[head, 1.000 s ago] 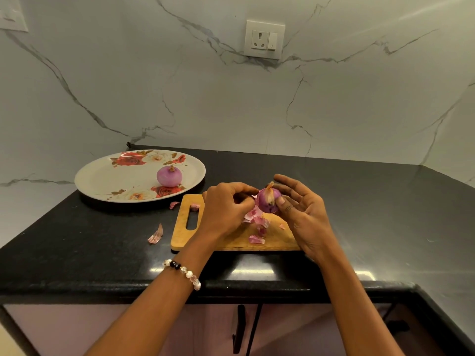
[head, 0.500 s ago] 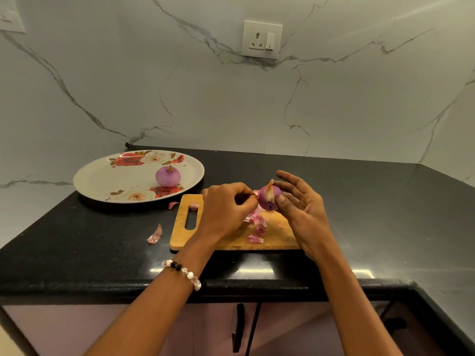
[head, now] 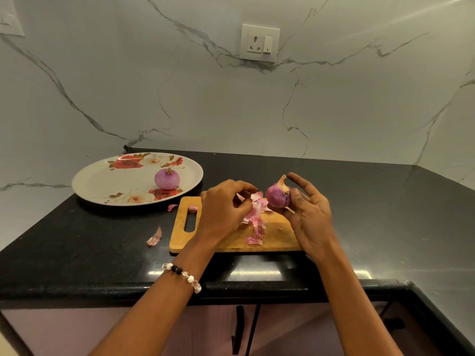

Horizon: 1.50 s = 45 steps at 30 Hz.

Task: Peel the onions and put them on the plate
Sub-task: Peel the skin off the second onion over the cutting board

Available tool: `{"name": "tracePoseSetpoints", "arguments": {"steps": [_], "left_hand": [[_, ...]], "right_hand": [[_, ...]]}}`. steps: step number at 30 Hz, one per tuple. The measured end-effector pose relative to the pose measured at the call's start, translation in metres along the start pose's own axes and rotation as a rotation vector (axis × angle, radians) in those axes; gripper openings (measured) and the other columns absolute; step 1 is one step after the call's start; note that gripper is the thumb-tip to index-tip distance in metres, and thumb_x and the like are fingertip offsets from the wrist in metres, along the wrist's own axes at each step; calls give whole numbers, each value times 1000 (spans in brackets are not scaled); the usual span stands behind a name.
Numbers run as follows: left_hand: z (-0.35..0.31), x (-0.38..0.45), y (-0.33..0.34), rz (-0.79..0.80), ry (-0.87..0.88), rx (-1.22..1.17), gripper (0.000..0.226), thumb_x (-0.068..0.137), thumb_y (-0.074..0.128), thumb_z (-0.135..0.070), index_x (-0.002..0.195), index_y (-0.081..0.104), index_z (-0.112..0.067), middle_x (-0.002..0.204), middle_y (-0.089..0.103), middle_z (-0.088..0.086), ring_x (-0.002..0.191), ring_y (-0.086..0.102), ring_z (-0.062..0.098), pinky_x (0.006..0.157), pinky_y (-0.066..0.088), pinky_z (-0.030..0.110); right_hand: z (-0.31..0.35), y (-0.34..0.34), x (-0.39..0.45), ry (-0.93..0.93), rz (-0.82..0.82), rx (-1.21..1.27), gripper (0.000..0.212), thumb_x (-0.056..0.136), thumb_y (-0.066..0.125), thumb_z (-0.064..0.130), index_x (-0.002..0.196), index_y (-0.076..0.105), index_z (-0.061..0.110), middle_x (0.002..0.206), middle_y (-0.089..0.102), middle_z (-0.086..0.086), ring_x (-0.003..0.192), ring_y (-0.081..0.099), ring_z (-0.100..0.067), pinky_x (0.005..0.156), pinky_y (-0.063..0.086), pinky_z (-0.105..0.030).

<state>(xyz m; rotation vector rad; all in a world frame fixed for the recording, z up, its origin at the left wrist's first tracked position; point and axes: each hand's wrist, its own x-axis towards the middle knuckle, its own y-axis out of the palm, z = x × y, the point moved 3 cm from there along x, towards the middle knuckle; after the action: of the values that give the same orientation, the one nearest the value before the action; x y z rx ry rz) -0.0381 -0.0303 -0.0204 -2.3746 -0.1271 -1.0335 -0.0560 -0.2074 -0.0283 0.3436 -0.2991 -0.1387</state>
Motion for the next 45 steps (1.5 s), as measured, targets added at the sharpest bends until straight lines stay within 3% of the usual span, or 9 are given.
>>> {"name": "tracePoseSetpoints", "arguments": {"steps": [3, 7, 10, 12, 18, 31, 36, 41, 45], "left_hand": [[1, 1, 0, -26, 30, 11, 14, 85, 65, -15, 96, 73, -18, 91, 71, -2, 77, 63, 6, 71, 57, 30], [1, 0, 4, -13, 10, -49, 31, 90, 51, -41, 105, 70, -22, 92, 72, -6, 82, 67, 11, 74, 54, 47], [-3, -1, 4, -5, 19, -43, 44, 85, 52, -54, 106, 70, -21, 87, 72, -5, 78, 65, 12, 74, 52, 51], [-6, -1, 4, -5, 33, -23, 47, 82, 54, -57, 106, 71, -21, 82, 70, -5, 77, 63, 12, 73, 51, 51], [-9, -1, 5, 36, -35, -21, 45, 79, 55, -54, 107, 71, -22, 82, 72, -6, 79, 62, 11, 80, 47, 52], [-4, 0, 5, 74, -152, -97, 36, 77, 58, -47, 102, 72, -26, 76, 65, -18, 76, 63, 11, 80, 51, 51], [2, 0, 6, 41, -194, -125, 29, 77, 58, -41, 98, 72, -26, 80, 70, -11, 77, 66, 11, 80, 52, 48], [1, -1, 4, 35, -182, -151, 27, 87, 62, -40, 102, 73, -21, 90, 72, -6, 83, 67, 11, 79, 55, 44], [-4, -1, 3, 72, -173, -162, 40, 78, 61, -54, 103, 72, -25, 84, 72, -10, 79, 67, 9, 80, 53, 49]], "right_hand": [[-1, -2, 0, 22, -26, 15, 29, 100, 48, 7, 126, 60, 9, 114, 66, -14, 106, 69, -33, 84, 58, -54], [-2, 0, 0, 25, -4, 15, 28, 97, 53, 9, 124, 61, 6, 107, 71, -9, 104, 69, -32, 81, 59, -52], [0, 2, -1, 12, 44, 12, 36, 89, 60, 15, 124, 60, 6, 97, 75, -3, 100, 71, -31, 78, 62, -47], [0, 5, -2, 8, 78, -18, 42, 84, 63, 18, 124, 60, 6, 98, 75, -8, 96, 72, -30, 76, 62, -42], [-2, 9, -2, -12, 116, -100, 41, 81, 67, 19, 120, 63, 8, 107, 70, -18, 94, 73, -29, 76, 62, -38], [-6, 7, 0, -52, 138, -175, 37, 80, 69, 22, 115, 67, 14, 111, 70, -15, 103, 70, -30, 81, 61, -43], [-6, 7, -1, -60, 158, -187, 35, 81, 68, 23, 115, 67, 14, 111, 71, -12, 105, 70, -29, 82, 61, -43], [-6, 8, -1, -73, 156, -176, 35, 82, 68, 21, 116, 66, 14, 112, 70, -13, 104, 70, -29, 81, 61, -39], [-4, 7, -2, -87, 171, -172, 35, 83, 67, 17, 117, 65, 12, 111, 71, -11, 102, 71, -27, 81, 61, -35]]}}
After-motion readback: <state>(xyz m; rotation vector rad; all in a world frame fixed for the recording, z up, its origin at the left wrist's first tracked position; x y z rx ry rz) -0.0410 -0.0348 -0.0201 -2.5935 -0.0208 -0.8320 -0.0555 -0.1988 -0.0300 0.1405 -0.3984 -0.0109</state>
